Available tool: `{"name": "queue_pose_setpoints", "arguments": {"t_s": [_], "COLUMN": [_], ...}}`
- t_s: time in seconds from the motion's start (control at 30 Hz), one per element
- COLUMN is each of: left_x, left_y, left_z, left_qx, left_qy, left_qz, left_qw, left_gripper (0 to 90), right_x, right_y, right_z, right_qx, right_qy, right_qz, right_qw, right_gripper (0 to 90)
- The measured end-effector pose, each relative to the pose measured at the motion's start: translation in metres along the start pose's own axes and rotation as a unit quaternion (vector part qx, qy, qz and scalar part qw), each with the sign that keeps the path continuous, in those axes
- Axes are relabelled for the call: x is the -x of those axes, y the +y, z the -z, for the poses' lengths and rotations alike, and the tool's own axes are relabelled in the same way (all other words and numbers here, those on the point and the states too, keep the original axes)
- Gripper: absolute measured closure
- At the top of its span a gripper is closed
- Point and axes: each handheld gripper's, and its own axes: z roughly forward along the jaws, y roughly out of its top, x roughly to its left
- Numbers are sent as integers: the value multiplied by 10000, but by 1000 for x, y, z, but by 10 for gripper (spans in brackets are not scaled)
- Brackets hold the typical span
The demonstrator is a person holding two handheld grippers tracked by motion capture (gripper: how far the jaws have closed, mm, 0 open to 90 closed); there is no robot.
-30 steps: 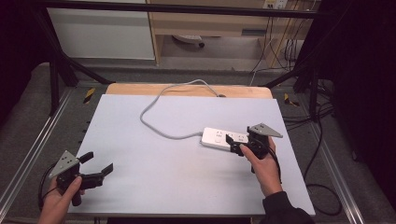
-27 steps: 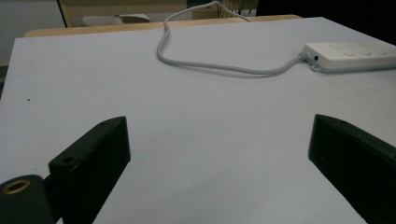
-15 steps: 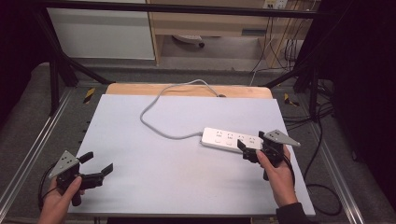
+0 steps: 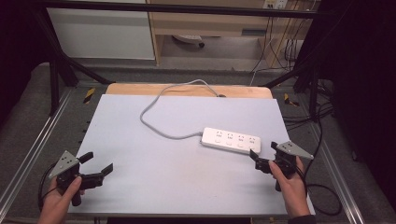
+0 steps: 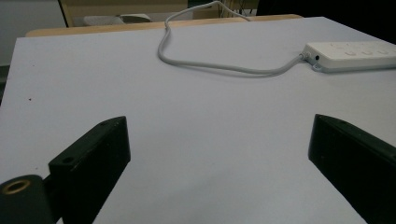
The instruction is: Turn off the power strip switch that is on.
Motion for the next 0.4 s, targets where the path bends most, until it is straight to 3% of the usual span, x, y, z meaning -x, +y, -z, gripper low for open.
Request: {"name": "queue_pose_setpoints", "arguments": {"t_s": [0.23,0.4], "left_x": [0,0], "left_y": [0,0], "left_z": [0,-1], "left_qx": [3,8], "left_qy": [3,-3], "left_qz": [-3,-11], "left_qw": [10000,10000], "left_gripper": [56,56], "right_x": [10,14], "right_y": [-21,-32], "right_z": [5,0], "right_qx": [-243,-612], "right_qy": [-100,-198], "right_qz": [-40,-19], "right_qw": [9996,9979], "right_gripper": [64,63]}}
